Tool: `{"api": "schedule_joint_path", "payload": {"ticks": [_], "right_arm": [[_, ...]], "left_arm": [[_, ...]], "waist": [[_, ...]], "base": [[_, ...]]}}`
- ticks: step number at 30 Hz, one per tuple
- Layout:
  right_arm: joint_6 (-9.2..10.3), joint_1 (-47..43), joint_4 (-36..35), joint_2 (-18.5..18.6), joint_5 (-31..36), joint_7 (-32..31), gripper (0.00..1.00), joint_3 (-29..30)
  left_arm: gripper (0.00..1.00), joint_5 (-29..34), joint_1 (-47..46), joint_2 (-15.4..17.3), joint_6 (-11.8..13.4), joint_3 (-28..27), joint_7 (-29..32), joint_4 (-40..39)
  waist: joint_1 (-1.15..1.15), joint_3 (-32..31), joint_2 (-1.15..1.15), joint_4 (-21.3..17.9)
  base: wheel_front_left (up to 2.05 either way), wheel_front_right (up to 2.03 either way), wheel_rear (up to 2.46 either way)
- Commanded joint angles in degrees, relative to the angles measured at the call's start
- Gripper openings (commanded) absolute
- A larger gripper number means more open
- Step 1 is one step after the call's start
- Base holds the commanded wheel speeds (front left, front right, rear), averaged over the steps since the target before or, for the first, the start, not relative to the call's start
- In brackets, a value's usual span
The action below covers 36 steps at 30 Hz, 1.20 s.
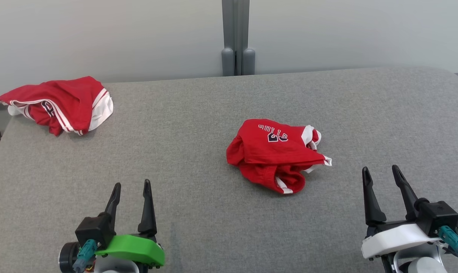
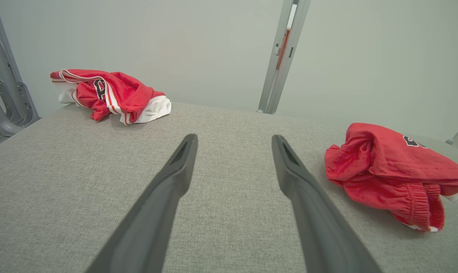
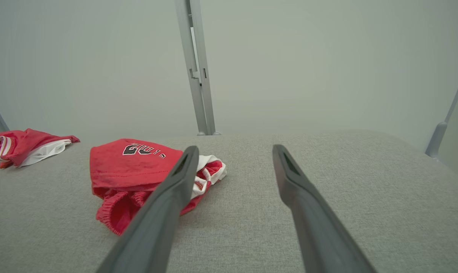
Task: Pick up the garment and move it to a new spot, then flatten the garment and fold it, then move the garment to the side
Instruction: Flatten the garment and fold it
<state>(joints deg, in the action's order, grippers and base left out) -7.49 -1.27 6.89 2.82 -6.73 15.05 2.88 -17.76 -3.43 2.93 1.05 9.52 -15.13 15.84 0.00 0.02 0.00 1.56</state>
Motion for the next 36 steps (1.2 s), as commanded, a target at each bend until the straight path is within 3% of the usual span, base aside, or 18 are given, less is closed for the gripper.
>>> {"api": "schedule_joint_path", "payload": {"ticks": [1,24,36], "right_arm": [[-0.01,-0.4,0.2,0.1,-0.2,0.2,1.0,-0.1],[-0.01,0.5,2.3,0.1,1.5,0.2,1.0,-0.3],[-0.01,9.0,15.2,0.1,8.0,0.2,1.0,-0.8]], "left_arm": [[1.0,-0.1,0.9,0.0,-0.1,0.0,0.0,-0.1],[1.0,-0.8,0.0,0.0,0.8,2.0,0.0,0.8],[1.0,-0.5,-2.1,0.0,0.9,3.0,0.0,1.0]], "waist": [[0.0,0.0,0.0,0.0],[0.0,1.1,0.0,1.3],[0.0,4.3,0.0,7.1]], "base": [[0.0,0.0,0.0],[0.0,0.0,0.0],[0.0,0.0,0.0]]}}
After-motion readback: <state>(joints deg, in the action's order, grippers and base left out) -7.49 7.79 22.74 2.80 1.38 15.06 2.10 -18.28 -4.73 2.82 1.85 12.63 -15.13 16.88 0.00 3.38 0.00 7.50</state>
